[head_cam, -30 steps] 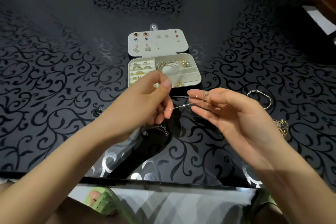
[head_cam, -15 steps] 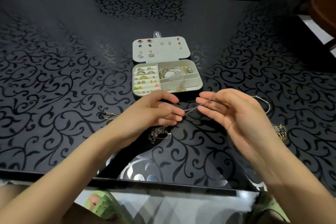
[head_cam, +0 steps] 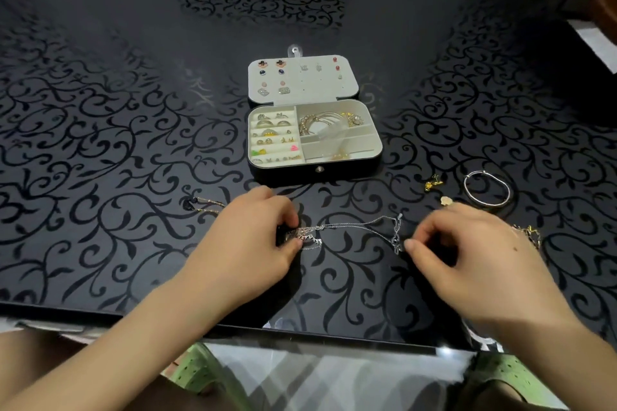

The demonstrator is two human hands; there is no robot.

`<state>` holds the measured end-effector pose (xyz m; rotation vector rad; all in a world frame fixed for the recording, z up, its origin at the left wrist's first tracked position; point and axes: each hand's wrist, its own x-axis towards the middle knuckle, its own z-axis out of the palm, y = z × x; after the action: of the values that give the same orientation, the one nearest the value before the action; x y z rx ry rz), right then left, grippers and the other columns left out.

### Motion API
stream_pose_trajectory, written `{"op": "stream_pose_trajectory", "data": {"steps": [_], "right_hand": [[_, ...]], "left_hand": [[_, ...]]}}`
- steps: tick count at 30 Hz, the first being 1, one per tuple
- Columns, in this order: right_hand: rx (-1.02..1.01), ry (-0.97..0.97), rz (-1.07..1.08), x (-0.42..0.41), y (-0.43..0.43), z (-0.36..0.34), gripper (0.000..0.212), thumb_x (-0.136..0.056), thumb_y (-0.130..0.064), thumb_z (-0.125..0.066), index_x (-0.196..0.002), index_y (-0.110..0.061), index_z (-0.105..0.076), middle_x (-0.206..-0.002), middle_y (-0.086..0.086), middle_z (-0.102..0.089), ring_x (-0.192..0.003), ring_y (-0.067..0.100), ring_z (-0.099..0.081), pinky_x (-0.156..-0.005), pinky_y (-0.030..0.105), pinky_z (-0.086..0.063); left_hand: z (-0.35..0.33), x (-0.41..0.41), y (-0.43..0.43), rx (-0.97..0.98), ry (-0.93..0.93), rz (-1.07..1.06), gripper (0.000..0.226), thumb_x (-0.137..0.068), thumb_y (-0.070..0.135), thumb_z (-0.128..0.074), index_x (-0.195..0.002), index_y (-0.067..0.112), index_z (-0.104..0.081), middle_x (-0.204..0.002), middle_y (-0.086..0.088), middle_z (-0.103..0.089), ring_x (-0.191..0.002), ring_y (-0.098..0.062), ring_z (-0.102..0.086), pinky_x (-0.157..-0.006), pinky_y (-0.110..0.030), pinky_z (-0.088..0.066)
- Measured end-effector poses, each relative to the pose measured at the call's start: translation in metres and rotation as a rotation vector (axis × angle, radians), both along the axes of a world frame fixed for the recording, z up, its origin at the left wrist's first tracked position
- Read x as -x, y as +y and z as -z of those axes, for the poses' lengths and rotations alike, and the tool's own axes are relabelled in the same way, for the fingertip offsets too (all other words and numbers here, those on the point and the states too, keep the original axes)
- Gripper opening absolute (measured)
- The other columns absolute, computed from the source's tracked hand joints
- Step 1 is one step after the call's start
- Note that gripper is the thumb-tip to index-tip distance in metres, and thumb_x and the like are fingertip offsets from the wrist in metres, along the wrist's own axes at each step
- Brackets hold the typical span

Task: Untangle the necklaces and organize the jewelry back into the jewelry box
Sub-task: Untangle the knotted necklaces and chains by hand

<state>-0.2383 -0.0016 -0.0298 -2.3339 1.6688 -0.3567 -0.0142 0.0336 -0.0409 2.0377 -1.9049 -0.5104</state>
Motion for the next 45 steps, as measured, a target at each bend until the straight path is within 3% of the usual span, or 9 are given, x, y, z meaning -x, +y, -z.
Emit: {"op": "stream_pose_trajectory", "data": {"steps": [3,13,18,24,29,33,39,43,45], "right_hand": [[0.202,0.099,-0.027,-0.008,0.006,-0.002,0.019,-0.073,-0.040,-0.063,-0.062,-0.025,-0.057,-0.066,-0.008,-0.053,-0.066,0.019,-0.050,-0.052,0.025,-0.034],[0.055,-0.156,-0.184,-0.081,0.014,0.024,0.024,-0.061,-0.032,-0.085,-0.073,-0.022,-0.066,-0.064,-0.008,-0.054,-0.062,0.018,-0.055,-0.051,0.030,-0.044],[-0.026,-0.180,-0.182,-0.082,0.011,0.025,0.012,-0.093,-0.035,-0.049,-0.086,-0.027,-0.055,-0.081,-0.012,-0.045,-0.087,0.010,-0.045,-0.076,0.023,-0.035],[0.009,-0.210,-0.192,-0.066,0.019,0.016,0.016,-0.084,-0.027,-0.055,-0.070,-0.028,-0.046,-0.068,-0.014,-0.044,-0.069,0.011,-0.043,-0.059,0.014,-0.029],[-0.104,-0.201,-0.188,-0.042,0.022,0.007,0.019,-0.091,-0.034,-0.047,-0.072,-0.030,-0.048,-0.070,-0.016,-0.045,-0.080,0.001,-0.043,-0.075,0.008,-0.031],[-0.178,-0.108,-0.204,-0.035,0.023,0.001,0.020,-0.091,-0.035,-0.048,-0.071,-0.035,-0.042,-0.078,-0.016,-0.047,-0.085,-0.004,-0.040,-0.075,0.007,-0.029],[-0.190,0.022,-0.242,-0.031,0.026,0.008,0.017,-0.086,-0.043,-0.052,-0.072,-0.034,-0.051,-0.077,-0.014,-0.051,-0.081,0.005,-0.042,-0.069,0.012,-0.032],[0.045,-0.077,-0.206,-0.035,0.019,0.009,0.025,-0.080,-0.044,-0.046,-0.070,-0.028,-0.062,-0.065,-0.012,-0.054,-0.066,0.014,-0.047,-0.054,0.025,-0.039],[0.111,-0.091,-0.246,-0.043,0.009,0.012,0.020,-0.080,-0.038,-0.052,-0.079,-0.025,-0.066,-0.070,-0.008,-0.056,-0.069,0.015,-0.046,-0.057,0.029,-0.042]], "left_hand": [[0.001,-0.001,0.001,-0.016,0.006,-0.020,0.018,-0.081,0.034,-0.067,-0.091,0.028,-0.054,-0.092,0.009,-0.046,-0.089,-0.011,-0.048,-0.076,-0.020,-0.037],[0.000,-0.010,0.003,-0.070,0.094,0.020,0.016,-0.083,0.017,-0.065,-0.096,0.026,-0.061,-0.085,0.017,-0.041,-0.075,0.006,-0.043,-0.068,-0.003,-0.034],[0.001,-0.013,0.002,-0.054,0.092,0.040,0.014,-0.084,0.023,-0.066,-0.095,0.027,-0.059,-0.084,0.017,-0.040,-0.079,0.006,-0.043,-0.070,-0.003,-0.033],[0.001,-0.020,0.004,-0.071,0.101,0.094,0.016,-0.083,0.025,-0.067,-0.097,0.028,-0.059,-0.090,0.016,-0.042,-0.085,0.005,-0.044,-0.073,-0.003,-0.033],[0.000,-0.021,0.000,-0.092,0.097,0.104,0.014,-0.083,0.023,-0.067,-0.088,0.032,-0.058,-0.091,0.013,-0.044,-0.085,-0.001,-0.044,-0.071,-0.010,-0.034],[-0.003,-0.020,-0.002,-0.087,0.066,0.136,0.017,-0.083,0.021,-0.064,-0.086,0.034,-0.053,-0.091,0.013,-0.045,-0.088,-0.005,-0.047,-0.072,-0.016,-0.034],[-0.001,-0.010,-0.002,-0.067,0.053,0.126,0.008,-0.085,0.032,-0.060,-0.091,0.029,-0.056,-0.087,0.014,-0.043,-0.087,-0.008,-0.047,-0.074,-0.018,-0.033],[0.002,-0.006,-0.005,-0.051,0.060,0.111,0.007,-0.086,0.027,-0.062,-0.091,0.026,-0.057,-0.084,0.013,-0.045,-0.082,-0.007,-0.048,-0.074,-0.019,-0.035],[0.002,-0.004,-0.007,-0.040,0.078,0.122,0.009,-0.085,0.024,-0.063,-0.092,0.028,-0.058,-0.083,0.012,-0.046,-0.081,-0.008,-0.049,-0.074,-0.020,-0.037]]}}
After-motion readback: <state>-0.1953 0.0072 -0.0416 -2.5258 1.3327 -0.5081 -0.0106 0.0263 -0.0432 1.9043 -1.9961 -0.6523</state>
